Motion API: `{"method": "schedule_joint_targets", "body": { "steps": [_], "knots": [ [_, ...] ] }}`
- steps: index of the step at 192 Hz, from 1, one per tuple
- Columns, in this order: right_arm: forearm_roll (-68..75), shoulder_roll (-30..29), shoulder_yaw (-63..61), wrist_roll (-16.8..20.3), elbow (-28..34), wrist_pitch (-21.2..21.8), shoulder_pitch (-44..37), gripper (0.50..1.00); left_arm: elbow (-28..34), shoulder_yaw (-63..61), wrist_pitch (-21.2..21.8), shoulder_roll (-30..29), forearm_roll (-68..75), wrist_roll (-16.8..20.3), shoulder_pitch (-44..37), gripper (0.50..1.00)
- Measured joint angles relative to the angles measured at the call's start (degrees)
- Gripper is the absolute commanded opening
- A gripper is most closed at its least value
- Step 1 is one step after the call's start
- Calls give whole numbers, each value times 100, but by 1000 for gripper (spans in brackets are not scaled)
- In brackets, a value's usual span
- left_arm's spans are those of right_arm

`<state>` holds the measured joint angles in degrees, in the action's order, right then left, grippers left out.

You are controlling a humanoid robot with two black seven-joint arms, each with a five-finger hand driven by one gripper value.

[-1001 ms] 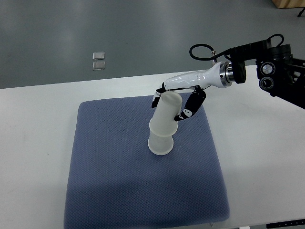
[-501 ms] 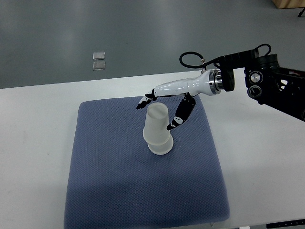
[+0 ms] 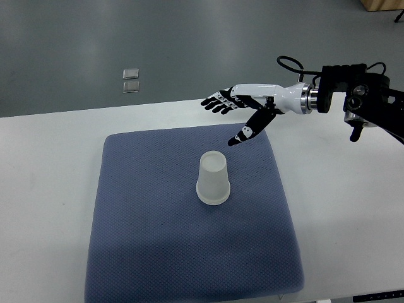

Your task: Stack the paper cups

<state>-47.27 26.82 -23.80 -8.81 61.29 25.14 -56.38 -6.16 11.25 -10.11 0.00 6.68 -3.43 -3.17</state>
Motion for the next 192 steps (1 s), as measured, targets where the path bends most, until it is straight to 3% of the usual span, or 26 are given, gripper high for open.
{"method": "schedule_joint_targets", "body": {
  "steps": [26,47,91,107,192],
  "knots": [
    [1349,-17,-1,9,-181,-596,371,901,0,0,0,0,0,1,0,1000],
    [2386,-114,-5,87,-481,-819,492,901,0,0,0,0,0,1,0,1000],
    [4820,-313,-4,1076,-1264,-886,540,901,0,0,0,0,-1,1,0,1000],
    [5463,-318,1,1209,-1393,-887,540,909,0,0,0,0,-1,1,0,1000],
    [5845,-287,4,1184,-1435,-802,609,924,0,0,0,0,-1,1,0,1000]
  ]
}}
